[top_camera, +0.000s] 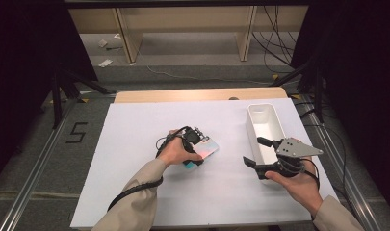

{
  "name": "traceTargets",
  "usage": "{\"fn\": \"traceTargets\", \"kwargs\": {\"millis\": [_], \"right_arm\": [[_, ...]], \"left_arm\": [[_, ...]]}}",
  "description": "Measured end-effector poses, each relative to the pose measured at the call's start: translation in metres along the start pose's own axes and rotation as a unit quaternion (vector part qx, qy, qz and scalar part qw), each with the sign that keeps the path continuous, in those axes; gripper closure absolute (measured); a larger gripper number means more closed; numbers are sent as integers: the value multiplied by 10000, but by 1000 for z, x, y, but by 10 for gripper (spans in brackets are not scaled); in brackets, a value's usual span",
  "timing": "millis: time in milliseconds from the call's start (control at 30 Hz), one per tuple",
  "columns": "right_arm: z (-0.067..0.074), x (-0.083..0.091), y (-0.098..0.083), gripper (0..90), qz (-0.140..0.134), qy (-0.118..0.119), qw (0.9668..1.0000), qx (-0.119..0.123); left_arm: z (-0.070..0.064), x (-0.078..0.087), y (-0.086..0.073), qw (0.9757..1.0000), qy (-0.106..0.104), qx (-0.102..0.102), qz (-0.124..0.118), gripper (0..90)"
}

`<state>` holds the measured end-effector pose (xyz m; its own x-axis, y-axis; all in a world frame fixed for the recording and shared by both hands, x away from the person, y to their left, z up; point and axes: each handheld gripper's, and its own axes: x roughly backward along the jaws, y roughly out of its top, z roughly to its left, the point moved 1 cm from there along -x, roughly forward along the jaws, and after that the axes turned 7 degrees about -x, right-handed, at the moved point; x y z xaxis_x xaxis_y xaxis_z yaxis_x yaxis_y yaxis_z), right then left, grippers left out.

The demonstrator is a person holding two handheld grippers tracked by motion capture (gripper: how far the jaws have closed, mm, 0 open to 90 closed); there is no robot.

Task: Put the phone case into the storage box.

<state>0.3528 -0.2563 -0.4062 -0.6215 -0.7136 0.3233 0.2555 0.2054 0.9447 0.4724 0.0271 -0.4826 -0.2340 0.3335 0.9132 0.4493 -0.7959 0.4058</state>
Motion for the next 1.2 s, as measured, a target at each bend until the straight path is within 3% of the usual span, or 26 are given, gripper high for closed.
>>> {"fn": "traceTargets", "kwargs": {"millis": [1200], "right_arm": [[0, 0, 0, 177, -15, -33, 10000, 2]], "left_arm": [[-1, 2, -6, 9997, 31, 32, -232, 170]]}}
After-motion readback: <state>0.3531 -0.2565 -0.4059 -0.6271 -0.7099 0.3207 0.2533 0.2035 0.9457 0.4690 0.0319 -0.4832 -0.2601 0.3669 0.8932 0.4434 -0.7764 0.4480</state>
